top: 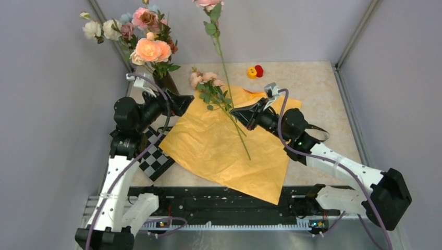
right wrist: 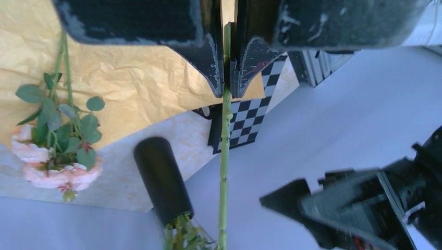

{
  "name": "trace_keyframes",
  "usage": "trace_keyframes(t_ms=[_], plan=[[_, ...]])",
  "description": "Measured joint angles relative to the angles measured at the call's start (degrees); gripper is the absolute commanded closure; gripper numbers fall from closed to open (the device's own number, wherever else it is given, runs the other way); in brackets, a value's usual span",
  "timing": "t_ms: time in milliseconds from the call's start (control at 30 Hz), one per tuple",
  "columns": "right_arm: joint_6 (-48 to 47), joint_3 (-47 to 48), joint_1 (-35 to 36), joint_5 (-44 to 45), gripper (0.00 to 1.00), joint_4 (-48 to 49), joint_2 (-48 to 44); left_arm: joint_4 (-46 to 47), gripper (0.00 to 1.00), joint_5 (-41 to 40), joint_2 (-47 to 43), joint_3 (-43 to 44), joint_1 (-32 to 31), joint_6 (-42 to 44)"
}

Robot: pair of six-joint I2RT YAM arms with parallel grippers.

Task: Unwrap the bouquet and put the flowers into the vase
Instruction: Pick up the fake flower from the wrapping paper.

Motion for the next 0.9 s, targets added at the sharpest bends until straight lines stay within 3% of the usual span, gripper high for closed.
trace_keyframes(t_ms=[233, 567, 733, 900], plan=[[-4.07, 0.76, 4.81, -2.80, 1.00, -1.09, -0.02, 17.18, 0.01, 9.09, 4.46, 4.20, -1.62, -14.71], [-7.61, 2.03, 7.78, -6.32, 1.00, -4.81, -0.33, 38.25, 0.02, 12.37, 15.93, 9.07, -1.64, -34.10], [-8.52, 2.03, 8.00, -7.37, 1.00, -6.82, -0.46, 43.28, 0.27, 12.83, 17.92, 10.86, -1.64, -39.30], [-8.96, 2.03, 8.04, -7.41, 1.00, -8.07, -0.55, 45.48, 0.31, 12.96, 17.84, 12.28, -1.09, -40.76]])
